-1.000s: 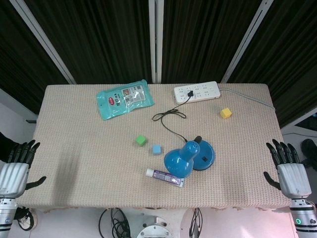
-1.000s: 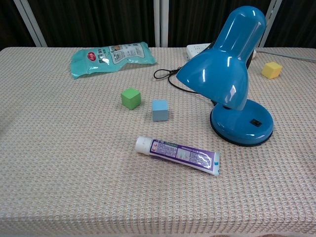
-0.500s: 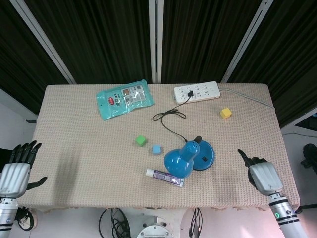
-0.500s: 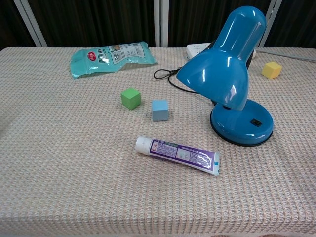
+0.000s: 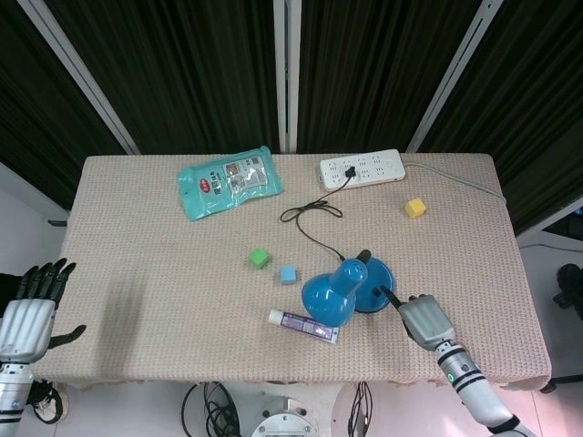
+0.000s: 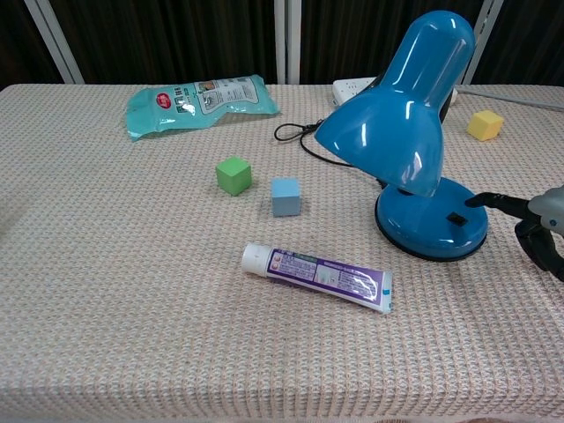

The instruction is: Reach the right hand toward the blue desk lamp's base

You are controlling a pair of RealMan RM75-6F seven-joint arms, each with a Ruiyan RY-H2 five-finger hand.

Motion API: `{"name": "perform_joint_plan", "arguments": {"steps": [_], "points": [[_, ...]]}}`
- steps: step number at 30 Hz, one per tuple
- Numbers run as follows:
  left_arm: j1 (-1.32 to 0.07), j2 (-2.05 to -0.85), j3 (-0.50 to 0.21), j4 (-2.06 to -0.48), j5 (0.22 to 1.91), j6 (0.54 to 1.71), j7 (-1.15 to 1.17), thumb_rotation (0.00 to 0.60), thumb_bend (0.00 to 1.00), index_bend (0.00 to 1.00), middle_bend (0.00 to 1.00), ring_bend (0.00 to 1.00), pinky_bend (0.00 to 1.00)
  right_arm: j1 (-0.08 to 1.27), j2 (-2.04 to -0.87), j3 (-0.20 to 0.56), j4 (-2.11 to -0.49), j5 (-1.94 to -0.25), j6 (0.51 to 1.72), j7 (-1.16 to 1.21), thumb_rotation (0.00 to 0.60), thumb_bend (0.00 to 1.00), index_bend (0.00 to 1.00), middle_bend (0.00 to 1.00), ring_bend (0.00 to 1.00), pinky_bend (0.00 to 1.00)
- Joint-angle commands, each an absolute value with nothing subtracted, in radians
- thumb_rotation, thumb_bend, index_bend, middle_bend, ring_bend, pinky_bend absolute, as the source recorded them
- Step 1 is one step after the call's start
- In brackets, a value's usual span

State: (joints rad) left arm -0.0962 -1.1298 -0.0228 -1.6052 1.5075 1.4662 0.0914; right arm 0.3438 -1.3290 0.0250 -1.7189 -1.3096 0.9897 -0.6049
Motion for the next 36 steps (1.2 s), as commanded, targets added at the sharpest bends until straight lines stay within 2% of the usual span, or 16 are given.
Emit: {"name": "perform_joint_plan", "arguments": {"steps": [1, 30, 36], "points": [[-0.098, -1.129, -0.022, -1.606, 1.505, 1.460, 0.094, 0.600, 0.10, 0.00, 0.01, 0.00, 0.00, 0.358, -1.339, 0.023, -1.729, -1.287, 0.974, -0.621, 0.600, 0.83, 0.00, 0.58, 0.49, 0.55], [-0.098, -1.125, -0.019, -1.613, 1.510, 1.463, 0.090, 0.600, 0.10, 0.00, 0.01, 0.00, 0.00, 0.365, -1.347, -0.052, -1.729, -1.235, 1.026, -0.624, 0.600, 0.83, 0.00, 0.58, 0.49, 0.55], [-0.098, -1.125, -0.019, -1.614, 1.512, 1.466, 0.091, 0.600, 0.10, 0.00, 0.01, 0.00, 0.00, 0.358, -1.340, -0.047, -1.735, -1.286, 1.074, -0.581, 0.600, 0.83, 0.00, 0.57, 0.49, 0.55]]}}
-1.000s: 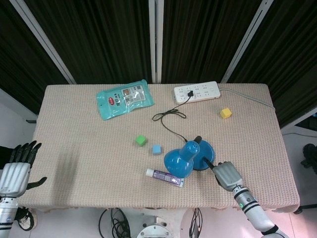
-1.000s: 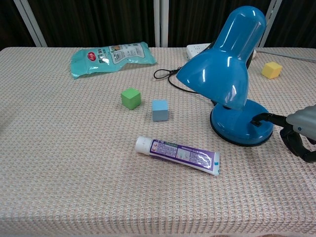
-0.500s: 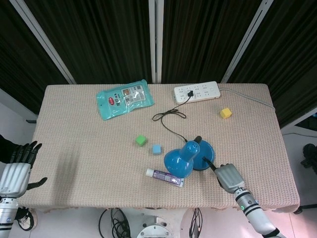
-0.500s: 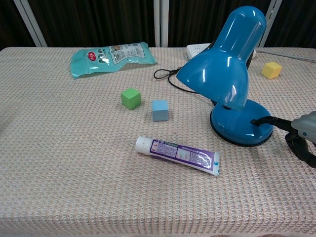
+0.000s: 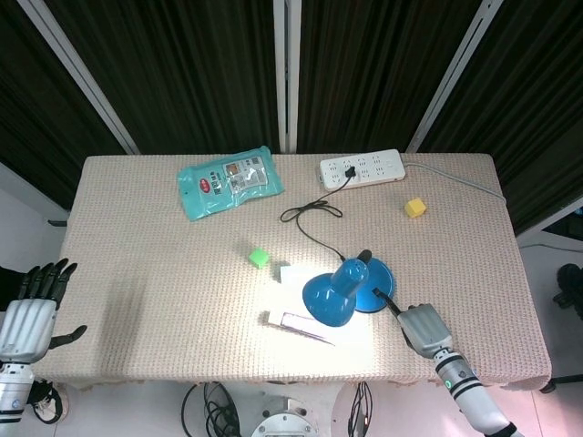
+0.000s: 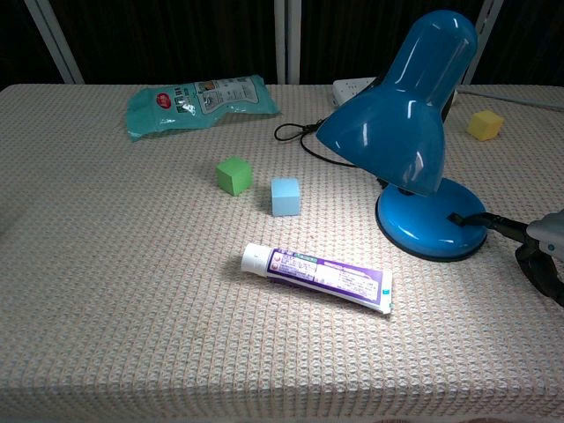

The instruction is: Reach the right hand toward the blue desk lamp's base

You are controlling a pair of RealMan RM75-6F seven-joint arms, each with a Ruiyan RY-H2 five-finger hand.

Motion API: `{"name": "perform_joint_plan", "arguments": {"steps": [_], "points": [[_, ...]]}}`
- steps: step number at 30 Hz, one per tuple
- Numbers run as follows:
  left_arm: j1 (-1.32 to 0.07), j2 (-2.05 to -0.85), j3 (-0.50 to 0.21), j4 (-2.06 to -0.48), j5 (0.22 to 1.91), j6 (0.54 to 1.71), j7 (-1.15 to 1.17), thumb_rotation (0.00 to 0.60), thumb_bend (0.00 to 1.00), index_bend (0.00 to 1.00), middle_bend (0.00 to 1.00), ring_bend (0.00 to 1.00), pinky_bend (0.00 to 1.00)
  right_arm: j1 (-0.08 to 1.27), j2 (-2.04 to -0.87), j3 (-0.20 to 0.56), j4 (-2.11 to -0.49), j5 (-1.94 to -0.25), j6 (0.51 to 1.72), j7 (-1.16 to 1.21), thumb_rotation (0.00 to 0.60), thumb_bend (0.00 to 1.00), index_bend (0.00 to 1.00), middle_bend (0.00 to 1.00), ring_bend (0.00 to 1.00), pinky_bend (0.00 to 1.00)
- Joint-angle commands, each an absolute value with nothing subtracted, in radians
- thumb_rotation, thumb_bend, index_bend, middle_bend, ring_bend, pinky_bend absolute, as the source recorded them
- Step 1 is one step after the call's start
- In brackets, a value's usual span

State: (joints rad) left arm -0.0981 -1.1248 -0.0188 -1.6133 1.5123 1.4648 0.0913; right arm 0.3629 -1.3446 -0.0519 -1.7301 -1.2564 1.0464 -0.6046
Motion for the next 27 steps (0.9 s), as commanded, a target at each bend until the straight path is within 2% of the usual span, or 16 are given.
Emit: {"name": "perform_joint_plan", "arguments": {"steps": [1, 6, 7, 9, 11, 12, 14, 16, 17, 27], "points": [[-0.097, -1.124, -0.019, -1.615, 1.512, 1.466, 0.091, 0.600, 0.10, 0.00, 0.01, 0.00, 0.00, 0.354, -1.336, -0.043, -1.738, -1.306, 1.093, -0.565, 0.600, 0.83, 0.00, 0.57, 0.49, 0.55], [-0.096, -1.122, -0.019, -1.616, 1.512, 1.469, 0.087, 0.600, 0.10, 0.00, 0.01, 0.00, 0.00, 0.303, -1.292, -0.021, -1.735, -1.447, 1.268, -0.451, 0.600, 0.74, 0.00, 0.56, 0.49, 0.54], [-0.096, -1.122, -0.019, -1.615, 1.512, 1.468, 0.087, 0.600, 0.10, 0.00, 0.01, 0.00, 0.00, 0.291, -1.283, -0.016, -1.729, -1.468, 1.304, -0.427, 0.600, 0.69, 0.00, 0.56, 0.49, 0.54], [-0.098, -1.122, -0.020, -1.615, 1.512, 1.466, 0.089, 0.600, 0.10, 0.00, 0.01, 0.00, 0.00, 0.268, -1.270, -0.002, -1.710, -1.508, 1.377, -0.366, 0.600, 0.50, 0.00, 0.52, 0.47, 0.52], [-0.099, -1.124, -0.018, -1.615, 1.513, 1.463, 0.092, 0.600, 0.10, 0.00, 0.01, 0.00, 0.00, 0.240, -1.262, 0.020, -1.668, -1.541, 1.466, -0.333, 0.600, 0.30, 0.00, 0.41, 0.38, 0.43], [-0.099, -1.124, -0.017, -1.616, 1.513, 1.463, 0.094, 0.600, 0.10, 0.00, 0.01, 0.00, 0.00, 0.229, -1.254, 0.022, -1.657, -1.539, 1.482, -0.339, 0.600, 0.18, 0.00, 0.28, 0.25, 0.33], [-0.098, -1.124, -0.017, -1.618, 1.515, 1.464, 0.096, 0.600, 0.10, 0.00, 0.01, 0.00, 0.00, 0.211, -1.230, 0.023, -1.671, -1.504, 1.482, -0.370, 0.600, 0.04, 0.00, 0.07, 0.06, 0.13], [-0.098, -1.121, -0.015, -1.622, 1.519, 1.465, 0.097, 0.600, 0.10, 0.00, 0.01, 0.00, 0.00, 0.194, -1.195, 0.035, -1.713, -1.431, 1.469, -0.409, 0.600, 0.00, 0.00, 0.00, 0.00, 0.01], [-0.100, -1.116, -0.011, -1.625, 1.522, 1.459, 0.094, 0.600, 0.10, 0.00, 0.01, 0.00, 0.00, 0.188, -1.183, 0.042, -1.726, -1.406, 1.467, -0.419, 0.600, 0.00, 0.00, 0.00, 0.00, 0.00], [-0.098, -1.107, -0.006, -1.631, 1.539, 1.467, 0.083, 0.600, 0.10, 0.00, 0.00, 0.00, 0.00, 0.168, -1.183, 0.061, -1.705, -1.421, 1.498, -0.382, 0.600, 0.00, 0.00, 0.00, 0.00, 0.00]]}}
